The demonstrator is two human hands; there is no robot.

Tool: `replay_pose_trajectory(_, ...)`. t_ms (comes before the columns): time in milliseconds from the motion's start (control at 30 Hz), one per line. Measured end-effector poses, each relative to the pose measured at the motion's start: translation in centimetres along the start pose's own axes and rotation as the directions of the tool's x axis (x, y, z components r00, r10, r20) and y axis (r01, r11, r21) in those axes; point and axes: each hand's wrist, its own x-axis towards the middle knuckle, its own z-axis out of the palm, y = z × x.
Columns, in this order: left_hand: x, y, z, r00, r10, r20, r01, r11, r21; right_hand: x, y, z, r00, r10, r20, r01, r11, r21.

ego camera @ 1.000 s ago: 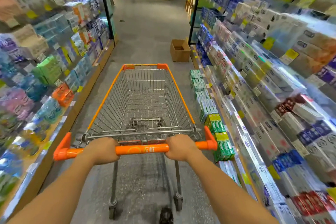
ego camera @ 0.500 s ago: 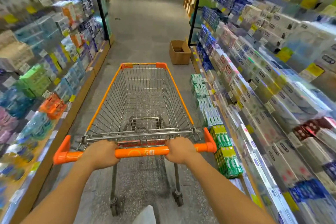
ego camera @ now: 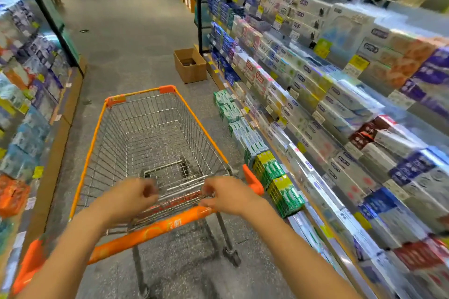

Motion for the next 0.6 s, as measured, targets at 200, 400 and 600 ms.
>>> replay_pose_trajectory(200,2.8,13.9,-4.7,0.836,0.363,-0.411,-0.353,0.930,0.102,-8.5,3.7,-6.4,0.809,0.213,-0.548,-0.201,0.976,0.083)
replay_pose_trajectory(400,5.6,26.4,-0.5,0.675,0.678,-0.292,-0.690,0.720,0.077,-21.1,10.7,-6.3,0.438,0.528,-0.728,-0.496,0.817,0.295)
replay_pose_trajectory(600,7.2,37.2,3.6,0.531,0.824,-0.195,-0.838,0.546,0.026,-29.5,16.2,-4.6,0.217,0.616,-0.757,-0.592,0.700,0.399)
